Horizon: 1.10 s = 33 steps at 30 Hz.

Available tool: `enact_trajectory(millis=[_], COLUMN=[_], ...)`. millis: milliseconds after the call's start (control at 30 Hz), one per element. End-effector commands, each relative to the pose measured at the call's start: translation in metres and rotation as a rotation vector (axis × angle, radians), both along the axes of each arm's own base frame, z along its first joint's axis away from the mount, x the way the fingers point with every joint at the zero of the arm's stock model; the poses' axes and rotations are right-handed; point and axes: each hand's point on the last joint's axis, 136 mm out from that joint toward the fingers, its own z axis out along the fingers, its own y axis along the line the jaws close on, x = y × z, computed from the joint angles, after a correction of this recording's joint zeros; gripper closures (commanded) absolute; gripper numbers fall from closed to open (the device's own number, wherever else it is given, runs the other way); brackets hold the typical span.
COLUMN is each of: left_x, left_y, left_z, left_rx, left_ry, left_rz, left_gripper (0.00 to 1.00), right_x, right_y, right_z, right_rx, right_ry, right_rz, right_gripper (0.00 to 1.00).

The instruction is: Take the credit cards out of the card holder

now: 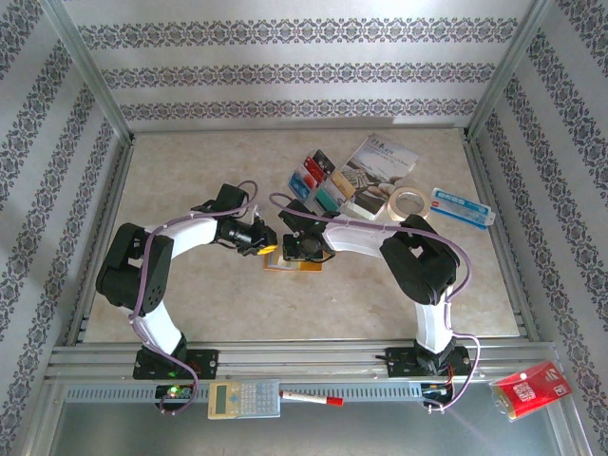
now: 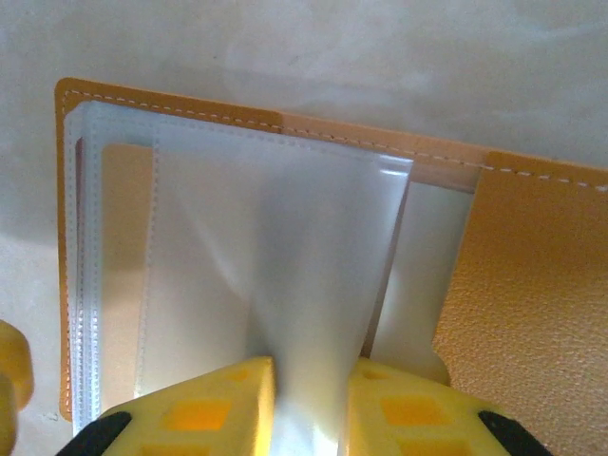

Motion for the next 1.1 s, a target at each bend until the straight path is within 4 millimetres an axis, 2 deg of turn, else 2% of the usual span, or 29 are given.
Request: enact_trajectory(millis=[0,633,967,1067], left_x=[-0.001,0.001,-0.003,-0.006], left_y=[-0.004,-0.013,-0.008,-0.002], left_z=[-0.004,-0.006,-0.027,-0.035], left_rx=[0.0,-0.015,0.038,0.091], left_ry=[0.023,0.038,0.096,0.115], left_rz=[-0.003,-0.019,-0.012,-0.013], left_gripper=[0.81,0.84,0.84,0.84], right_x=[-0.014,-0.012,-0.009,-0.003], right_y=[-0.022,-0.022,-0.017,-0.011], right_z=[-0.035,-0.032,-0.024,-0.013], right_rx=[-0.081,-0.041,0.008,0.07], right_ry=[0.068,0.054,0.039,0.023], right_rz=[-0.024,-0.031,-0.034,-0.044], right_gripper=[0.75,0.77,0.79,0.79])
